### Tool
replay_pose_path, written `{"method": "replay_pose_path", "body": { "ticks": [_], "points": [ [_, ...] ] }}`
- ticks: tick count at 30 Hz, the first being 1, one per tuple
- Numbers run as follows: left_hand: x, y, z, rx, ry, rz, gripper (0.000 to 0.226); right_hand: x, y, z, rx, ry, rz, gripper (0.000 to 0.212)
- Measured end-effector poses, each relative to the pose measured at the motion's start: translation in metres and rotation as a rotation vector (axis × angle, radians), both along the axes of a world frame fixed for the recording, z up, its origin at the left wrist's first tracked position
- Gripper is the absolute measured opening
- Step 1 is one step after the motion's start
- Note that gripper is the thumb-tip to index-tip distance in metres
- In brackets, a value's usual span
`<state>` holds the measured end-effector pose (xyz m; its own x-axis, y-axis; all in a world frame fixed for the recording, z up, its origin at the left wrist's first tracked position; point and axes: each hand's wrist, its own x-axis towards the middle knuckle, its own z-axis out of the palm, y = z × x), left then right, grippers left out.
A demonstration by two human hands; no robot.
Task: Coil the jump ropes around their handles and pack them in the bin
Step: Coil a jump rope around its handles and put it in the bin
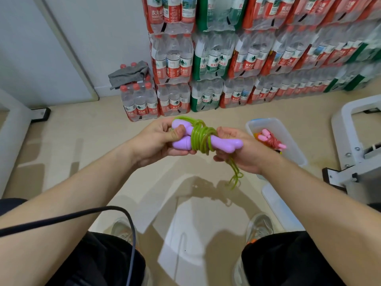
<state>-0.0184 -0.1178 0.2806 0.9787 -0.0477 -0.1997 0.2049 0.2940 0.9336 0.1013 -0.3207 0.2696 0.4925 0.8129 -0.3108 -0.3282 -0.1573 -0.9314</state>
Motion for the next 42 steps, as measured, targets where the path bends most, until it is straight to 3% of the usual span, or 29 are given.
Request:
{"method": "replay_pose_path", "body": {
  "ticks": [2,7,10,13,16,19,23,26,28,29,31,35,38,42],
  "points": [
    [0.0,-0.004,-0.002,-0.057,0.011,0.036,0.053,-0.009,0.005,-0.005,-0.036,0.014,0.004,0.043],
    [0.006,-0.005,0.001,-0.134,0.05,0.284,0.044,-0.029,0.013,-0.019,-0.26,-0.15,-0.181,0.051],
    [0.011,0.002,-0.004,-0.011,0.05,0.455,0.032,-0.043,0.018,-0.021,-0.362,-0.562,-0.139,0.042],
    [0.012,0.009,-0.016,0.246,0.049,0.572,0.019,-0.046,0.019,-0.008,-0.499,-0.901,-0.015,0.03],
    [0.013,0.014,-0.021,0.428,0.045,0.59,0.031,-0.032,0.014,0.009,-0.586,-1.111,0.016,0.035],
    [0.012,0.009,-0.02,0.536,0.052,0.568,0.034,-0.022,0.012,0.024,-0.588,-1.188,0.151,0.042],
    [0.012,-0.001,-0.019,0.601,0.071,0.501,0.033,-0.015,0.014,0.036,-0.555,-1.152,0.27,0.036],
    [0.01,-0.003,-0.009,0.516,0.083,0.336,0.011,-0.003,0.008,0.047,-0.5,-1.104,0.265,0.028],
    [0.008,0.001,-0.002,0.437,0.075,0.201,0.011,0.005,0.002,0.05,-0.39,-0.955,0.225,0.019],
    [0.007,0.003,0.001,0.416,0.08,0.136,0.016,0.009,-0.001,0.048,-0.296,-0.827,0.194,0.009],
    [0.006,0.008,0.002,0.365,0.101,0.031,0.033,0.019,-0.006,0.044,-0.139,-0.632,0.129,0.018],
    [0.003,0.005,0.0,0.107,0.114,-0.124,0.081,0.025,-0.006,0.032,-0.067,-0.448,0.136,0.02],
    [0.0,0.0,-0.004,-0.043,0.088,-0.09,0.074,0.014,-0.003,0.017,0.038,-0.16,0.039,0.02],
    [0.001,-0.005,-0.007,-0.148,0.08,0.135,0.064,-0.005,0.009,0.001,-0.027,0.111,-0.16,0.027]
  ]
}}
